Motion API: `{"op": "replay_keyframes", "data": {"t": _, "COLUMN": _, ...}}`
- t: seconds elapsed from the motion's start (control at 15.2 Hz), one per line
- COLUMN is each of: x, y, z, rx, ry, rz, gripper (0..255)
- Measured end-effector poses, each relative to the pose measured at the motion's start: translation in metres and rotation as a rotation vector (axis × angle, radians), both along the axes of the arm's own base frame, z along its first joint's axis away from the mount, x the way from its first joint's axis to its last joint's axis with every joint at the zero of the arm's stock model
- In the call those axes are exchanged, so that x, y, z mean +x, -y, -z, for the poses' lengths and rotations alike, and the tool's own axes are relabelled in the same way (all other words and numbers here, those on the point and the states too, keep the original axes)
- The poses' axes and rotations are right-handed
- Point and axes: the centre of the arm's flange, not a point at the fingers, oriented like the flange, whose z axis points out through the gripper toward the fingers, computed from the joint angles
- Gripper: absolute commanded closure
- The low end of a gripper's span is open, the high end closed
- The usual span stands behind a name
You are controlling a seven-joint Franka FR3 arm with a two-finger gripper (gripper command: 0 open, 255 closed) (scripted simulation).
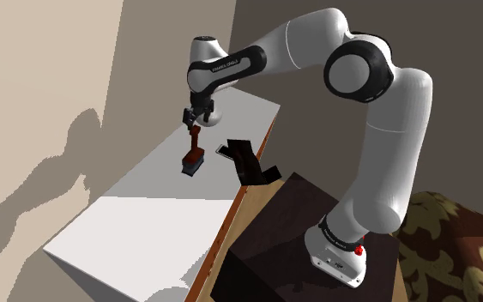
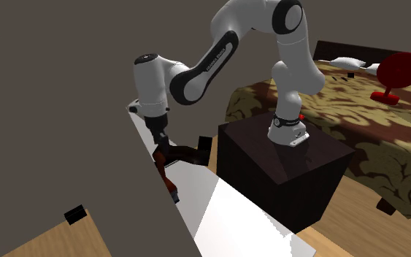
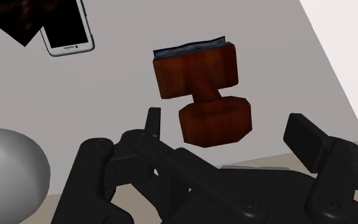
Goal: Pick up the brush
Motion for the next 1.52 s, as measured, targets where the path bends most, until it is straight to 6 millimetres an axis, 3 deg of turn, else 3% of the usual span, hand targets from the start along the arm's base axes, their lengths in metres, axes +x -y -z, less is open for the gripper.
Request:
{"op": "replay_keyframes", "data": {"t": 0.4, "x": 0.002, "y": 0.000, "z": 0.030, "rx": 0.001, "ry": 0.001, "rz": 0.000, "gripper": 0}}
{"op": "replay_keyframes", "data": {"t": 0.46, "x": 0.002, "y": 0.000, "z": 0.032, "rx": 0.001, "ry": 0.001, "rz": 0.000, "gripper": 255}}
{"op": "replay_keyframes", "data": {"t": 1.12, "x": 0.003, "y": -0.001, "z": 0.033, "rx": 0.002, "ry": 0.003, "rz": -0.001, "gripper": 255}}
{"op": "replay_keyframes", "data": {"t": 1.52, "x": 0.003, "y": -0.001, "z": 0.008, "rx": 0.001, "ry": 0.001, "rz": 0.000, "gripper": 255}}
